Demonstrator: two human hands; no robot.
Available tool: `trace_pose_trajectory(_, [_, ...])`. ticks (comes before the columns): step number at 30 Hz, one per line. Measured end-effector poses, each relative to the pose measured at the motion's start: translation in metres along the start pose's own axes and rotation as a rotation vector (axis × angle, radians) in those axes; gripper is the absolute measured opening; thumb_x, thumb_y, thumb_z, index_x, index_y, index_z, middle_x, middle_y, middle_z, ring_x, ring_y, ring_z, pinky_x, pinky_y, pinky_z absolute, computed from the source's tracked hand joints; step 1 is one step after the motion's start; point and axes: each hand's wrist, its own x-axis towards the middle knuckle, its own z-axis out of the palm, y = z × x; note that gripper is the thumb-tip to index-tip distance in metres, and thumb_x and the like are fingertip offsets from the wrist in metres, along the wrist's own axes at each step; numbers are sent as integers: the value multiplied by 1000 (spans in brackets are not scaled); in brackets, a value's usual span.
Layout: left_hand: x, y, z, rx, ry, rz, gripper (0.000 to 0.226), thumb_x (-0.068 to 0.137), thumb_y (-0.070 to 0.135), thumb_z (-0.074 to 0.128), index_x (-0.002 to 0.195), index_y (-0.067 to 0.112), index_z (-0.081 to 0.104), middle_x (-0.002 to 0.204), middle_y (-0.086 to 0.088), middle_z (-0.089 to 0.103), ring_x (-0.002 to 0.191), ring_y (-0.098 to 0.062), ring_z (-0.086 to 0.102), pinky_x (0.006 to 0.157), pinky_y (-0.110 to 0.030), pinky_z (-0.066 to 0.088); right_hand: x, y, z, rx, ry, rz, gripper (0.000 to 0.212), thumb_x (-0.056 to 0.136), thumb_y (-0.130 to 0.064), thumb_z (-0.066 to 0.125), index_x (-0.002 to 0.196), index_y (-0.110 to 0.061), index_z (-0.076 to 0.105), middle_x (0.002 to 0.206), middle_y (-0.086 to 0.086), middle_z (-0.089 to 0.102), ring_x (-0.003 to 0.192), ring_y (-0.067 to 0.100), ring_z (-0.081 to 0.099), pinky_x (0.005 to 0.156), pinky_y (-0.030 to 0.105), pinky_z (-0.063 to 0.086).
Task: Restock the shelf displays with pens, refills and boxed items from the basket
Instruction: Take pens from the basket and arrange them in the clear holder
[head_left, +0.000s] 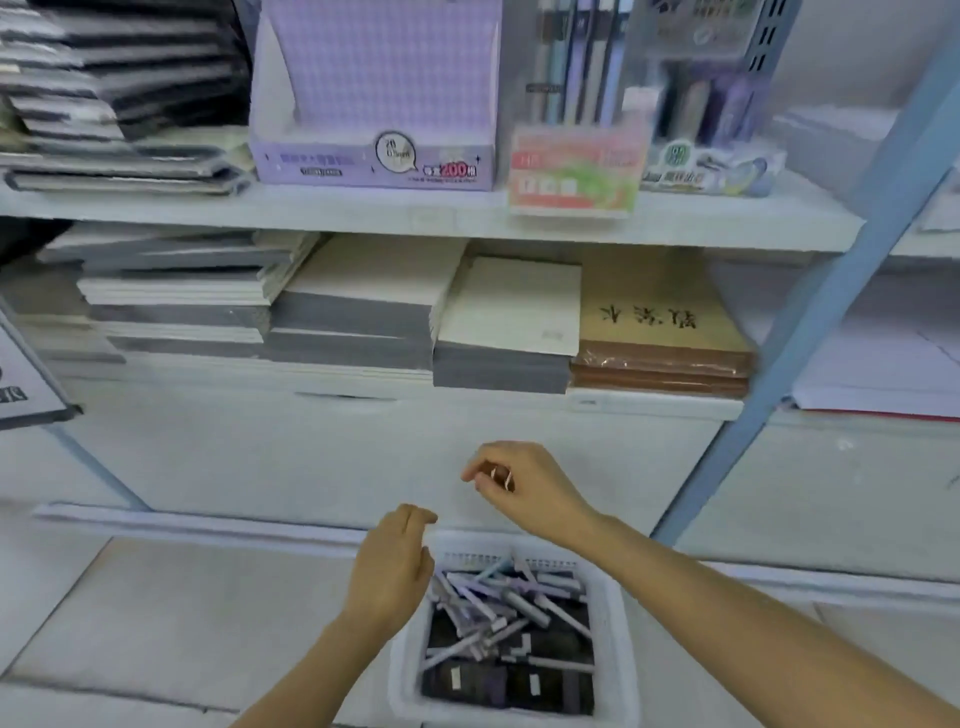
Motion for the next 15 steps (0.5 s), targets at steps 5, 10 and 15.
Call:
trace_pose_trajectory(5, [-36, -44, 68, 74, -420, -228, 57, 104, 26, 34, 155, 16, 10, 163, 2, 6, 147, -12, 18, 116, -25, 19, -32, 86, 86, -58, -241, 294, 21, 94, -12, 52, 112, -15, 64, 110, 5, 64, 91, 19, 61, 79, 26, 47])
trace_pose_trajectory(10, [-52, -63, 98, 76, -389, -228, 57, 104, 24, 35, 155, 16, 11, 163, 5, 0, 144, -11, 23, 113, -23, 24, -53, 130, 143, -78, -388, 450, 24, 96, -30, 54, 115, -15, 58, 101, 7, 64, 81, 19, 60, 70, 32, 50])
trace_pose_trajectory(15, [-50, -59, 103, 68, -220, -182, 46, 92, 14, 62, 136, 9, 52, 146, -11, 46, 127, -27, 51, 105, -37, 43, -59, 147, 176, -91, -347, 536, 7, 94, -28, 59, 92, -22, 60, 80, -6, 63, 67, 6, 58, 67, 26, 53])
